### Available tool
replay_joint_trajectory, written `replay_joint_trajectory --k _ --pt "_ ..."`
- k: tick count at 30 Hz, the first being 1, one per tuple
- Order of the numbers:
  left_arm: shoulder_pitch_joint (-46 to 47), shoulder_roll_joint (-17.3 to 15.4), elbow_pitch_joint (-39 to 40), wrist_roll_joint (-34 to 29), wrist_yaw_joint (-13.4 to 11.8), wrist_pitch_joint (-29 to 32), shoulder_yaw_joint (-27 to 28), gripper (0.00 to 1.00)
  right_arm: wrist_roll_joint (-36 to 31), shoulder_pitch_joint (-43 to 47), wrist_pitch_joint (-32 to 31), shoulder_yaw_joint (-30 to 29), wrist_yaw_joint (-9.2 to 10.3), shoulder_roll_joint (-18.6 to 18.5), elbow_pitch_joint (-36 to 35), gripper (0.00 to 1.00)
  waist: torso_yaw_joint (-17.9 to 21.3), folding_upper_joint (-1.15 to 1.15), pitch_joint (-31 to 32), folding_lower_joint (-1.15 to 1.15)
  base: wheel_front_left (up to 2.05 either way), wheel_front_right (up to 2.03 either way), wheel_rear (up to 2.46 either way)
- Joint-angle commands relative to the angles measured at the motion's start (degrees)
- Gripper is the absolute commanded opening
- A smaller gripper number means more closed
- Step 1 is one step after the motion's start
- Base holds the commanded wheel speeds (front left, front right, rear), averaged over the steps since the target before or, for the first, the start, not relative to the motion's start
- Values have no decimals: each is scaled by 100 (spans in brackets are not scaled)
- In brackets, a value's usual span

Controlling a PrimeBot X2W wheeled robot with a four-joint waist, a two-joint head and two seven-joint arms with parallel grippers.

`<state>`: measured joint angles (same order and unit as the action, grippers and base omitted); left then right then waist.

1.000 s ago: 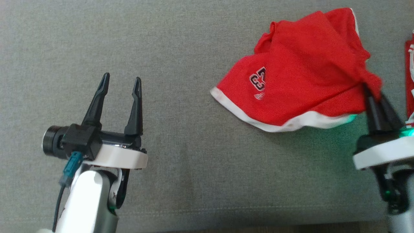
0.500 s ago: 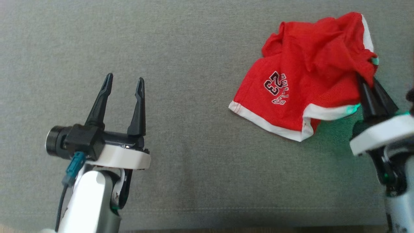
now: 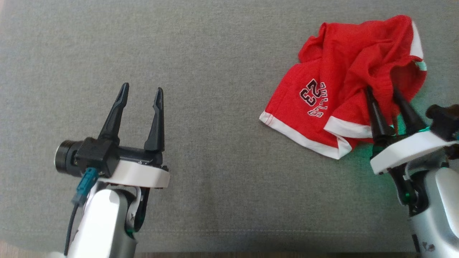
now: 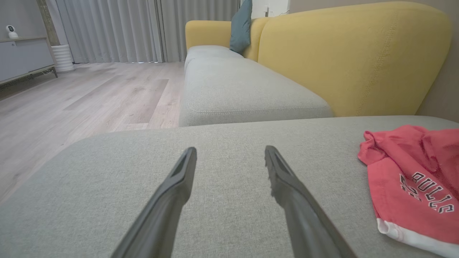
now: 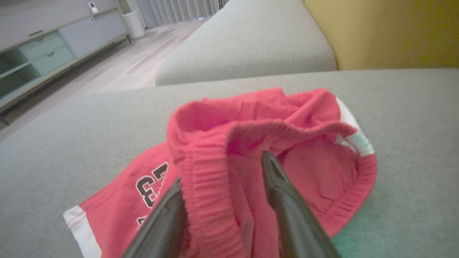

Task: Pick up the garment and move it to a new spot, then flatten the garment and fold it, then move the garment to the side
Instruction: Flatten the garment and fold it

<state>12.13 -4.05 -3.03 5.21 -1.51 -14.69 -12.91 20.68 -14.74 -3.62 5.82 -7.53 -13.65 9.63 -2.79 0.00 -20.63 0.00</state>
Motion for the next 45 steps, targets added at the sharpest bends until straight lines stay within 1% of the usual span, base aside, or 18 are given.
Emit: replay_joint_trajectory --k 1,4,8,12,17,18,23,25,36,40,45 --pt "125 -49 170 -21 -12 -30 190 100 25 -74 170 75 4 -88 -254 100 45 0 57 0 0 0 0" --pt "89 -65 163 -34 -15 -30 216 100 -14 85 486 -57 4 -85 -499 100 111 0 130 0 0 0 0" --pt "30 -96 152 -72 -36 -30 241 100 -224 380 707 -364 4 -39 -921 100 212 0 248 0 0 0 0" --pt "-35 -115 145 -77 -53 -30 267 100 -483 672 759 -582 4 87 -1360 100 304 0 370 0 0 0 0" --pt "-145 -146 169 -77 -75 -30 297 100 -710 1111 650 -514 4 294 -1762 100 393 0 500 0 0 0 0" --pt "-145 -146 169 -77 -75 -30 297 100 -710 1111 650 -514 4 294 -1762 100 393 0 500 0 0 0 0" --pt "-308 -196 172 -71 -99 -30 323 100 -757 1512 590 -331 4 576 -1879 100 472 0 628 0 0 0 0" --pt "-344 -206 169 -70 -108 -30 320 100 -750 1546 595 -296 4 618 -1872 100 487 0 643 0 0 0 0" --pt "-370 -228 161 -53 -122 -30 261 100 -753 1524 600 -273 4 637 -1882 100 469 0 657 0 0 0 0" --pt "-267 -226 124 -120 -4 63 36 100 -726 1506 589 -262 4 646 -1888 100 480 0 620 0 0 0 0" --pt "133 -98 -73 -128 374 485 -567 100 -696 1452 593 -194 4 654 -1868 100 604 0 427 0 0 0 0"
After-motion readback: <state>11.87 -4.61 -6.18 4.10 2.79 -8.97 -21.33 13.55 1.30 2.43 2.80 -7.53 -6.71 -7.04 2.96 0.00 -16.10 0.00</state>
